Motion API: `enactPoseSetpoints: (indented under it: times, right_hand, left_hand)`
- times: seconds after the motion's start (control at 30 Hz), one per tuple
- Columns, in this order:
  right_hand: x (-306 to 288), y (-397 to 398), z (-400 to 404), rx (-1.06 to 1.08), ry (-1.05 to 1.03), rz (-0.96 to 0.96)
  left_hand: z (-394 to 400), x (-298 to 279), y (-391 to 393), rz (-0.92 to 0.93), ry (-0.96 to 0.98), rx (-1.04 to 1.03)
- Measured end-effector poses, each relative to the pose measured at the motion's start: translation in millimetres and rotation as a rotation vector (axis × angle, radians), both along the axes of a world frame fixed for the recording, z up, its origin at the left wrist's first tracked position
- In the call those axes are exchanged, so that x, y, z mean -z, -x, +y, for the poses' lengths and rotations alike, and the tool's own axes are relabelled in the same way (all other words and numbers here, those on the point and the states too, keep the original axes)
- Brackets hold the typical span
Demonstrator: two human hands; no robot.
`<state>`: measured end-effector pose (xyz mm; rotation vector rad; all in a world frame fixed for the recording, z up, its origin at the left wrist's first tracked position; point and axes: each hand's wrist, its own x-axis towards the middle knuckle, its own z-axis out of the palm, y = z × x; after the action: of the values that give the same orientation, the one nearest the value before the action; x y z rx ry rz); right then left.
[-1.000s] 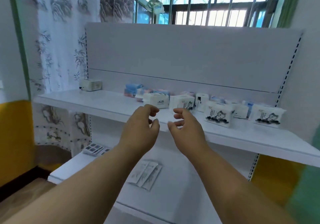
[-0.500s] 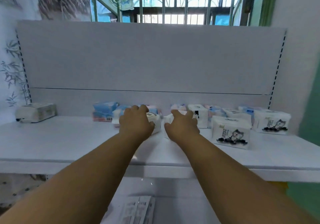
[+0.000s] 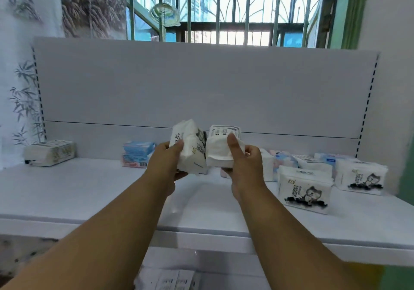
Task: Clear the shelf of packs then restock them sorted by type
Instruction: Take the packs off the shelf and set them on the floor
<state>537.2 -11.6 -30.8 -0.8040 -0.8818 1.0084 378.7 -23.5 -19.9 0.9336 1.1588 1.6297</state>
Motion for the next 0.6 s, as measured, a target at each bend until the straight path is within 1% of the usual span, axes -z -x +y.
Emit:
enactPoseSetpoints:
  times: [0.03, 0.17, 0.33, 0.4, 0.5, 0.6]
  right_hand:
    - [-3, 0, -2, -0.047, -0.002, 0.022]
    - [-6, -9, -12, -0.140, -0.025, -0.040]
    - [-3, -23, -38, -0.402, -0.064, -0.054]
    - [6, -23, -50, -0.493, -0.063, -0.112]
    - [19, -16, -78, -0.612, -0.084, -0.176]
    - [33, 3, -127, -0.724, -0.091, -0.263]
  left_hand:
    - [-7, -2, 2, -0.049, -0.020, -0.001]
    - [-44, -7, 8, -0.156, -0.091, -0.031]
    - [-99, 5, -5, -0.250, -0.123, -0.036]
    - [-127, 13, -14, -0.275, -0.145, -0.102]
    - [-176, 31, -23, -0.305, -0.150, -0.252]
    - [-236, 52, -22, -0.313, -0.120, -0.394]
